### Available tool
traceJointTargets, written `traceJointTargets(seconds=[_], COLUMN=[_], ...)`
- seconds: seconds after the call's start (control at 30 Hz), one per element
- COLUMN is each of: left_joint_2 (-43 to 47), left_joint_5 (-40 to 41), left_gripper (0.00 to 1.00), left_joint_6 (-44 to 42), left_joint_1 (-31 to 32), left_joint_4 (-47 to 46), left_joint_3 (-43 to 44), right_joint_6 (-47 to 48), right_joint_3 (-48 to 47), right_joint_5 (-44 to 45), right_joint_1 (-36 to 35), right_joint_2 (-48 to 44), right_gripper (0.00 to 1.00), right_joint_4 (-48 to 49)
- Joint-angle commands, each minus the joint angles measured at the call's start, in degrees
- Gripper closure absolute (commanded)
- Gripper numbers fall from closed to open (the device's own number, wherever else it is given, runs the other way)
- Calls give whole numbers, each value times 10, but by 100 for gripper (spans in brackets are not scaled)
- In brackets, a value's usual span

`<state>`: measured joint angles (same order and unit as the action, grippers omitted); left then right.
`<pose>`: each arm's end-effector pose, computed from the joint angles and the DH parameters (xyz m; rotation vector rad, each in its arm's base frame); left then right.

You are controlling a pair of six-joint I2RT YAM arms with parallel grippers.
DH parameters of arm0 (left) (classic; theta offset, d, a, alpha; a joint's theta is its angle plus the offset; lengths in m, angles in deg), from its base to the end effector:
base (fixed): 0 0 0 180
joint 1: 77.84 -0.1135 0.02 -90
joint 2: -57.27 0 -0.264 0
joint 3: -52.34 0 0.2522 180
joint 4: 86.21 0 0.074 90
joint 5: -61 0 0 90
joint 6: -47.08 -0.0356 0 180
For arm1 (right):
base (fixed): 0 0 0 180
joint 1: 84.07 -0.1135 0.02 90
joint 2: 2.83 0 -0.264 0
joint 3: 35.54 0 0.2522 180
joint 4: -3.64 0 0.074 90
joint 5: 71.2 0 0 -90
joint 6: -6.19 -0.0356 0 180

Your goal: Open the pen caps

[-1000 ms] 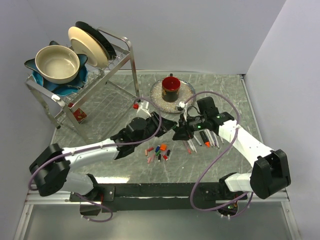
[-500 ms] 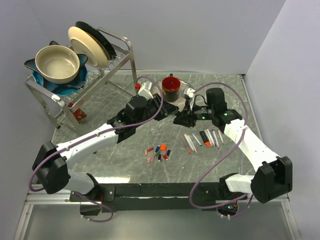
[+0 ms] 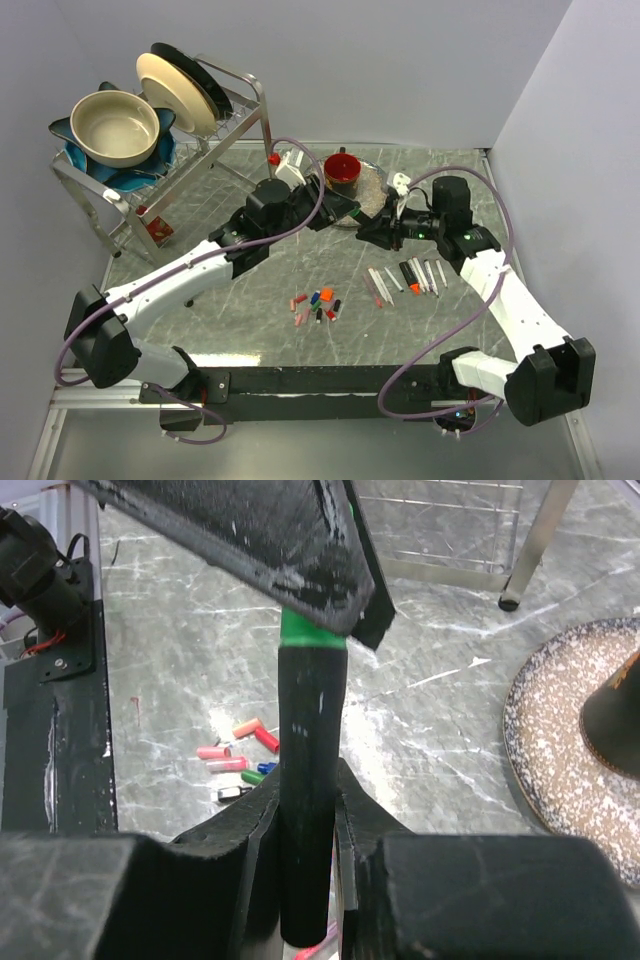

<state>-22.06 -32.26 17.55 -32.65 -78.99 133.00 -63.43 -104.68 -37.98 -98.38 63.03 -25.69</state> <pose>0.2327 -0.2371 0.3675 -0.2030 1.8781 -1.3900 0.2328 0.0901 0.3278 -1.1259 1.5502 0.9198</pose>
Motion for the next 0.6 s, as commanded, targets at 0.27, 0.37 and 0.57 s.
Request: traceJointTargets(seconds=[0.27,0.37,0.57], left_joint_2=[34,27,14], left_joint_5=[172,165,168], left_gripper=[99,99,99], left_joint_6=[-53,-38,19], left_joint_1=[-117,-118,-119], left_joint_4=[-33,-39,-71], left_joint_3=[129,131,146], right_joint_6=[69,66,45], right_joint_3=[48,61,67], right_joint_5=[-20,-6,5], right_joint_1=[45,25,-17], right_joint_2=[-68,-83,-55], right_gripper=[100,100,100], right_joint_4=[-175,-163,-146])
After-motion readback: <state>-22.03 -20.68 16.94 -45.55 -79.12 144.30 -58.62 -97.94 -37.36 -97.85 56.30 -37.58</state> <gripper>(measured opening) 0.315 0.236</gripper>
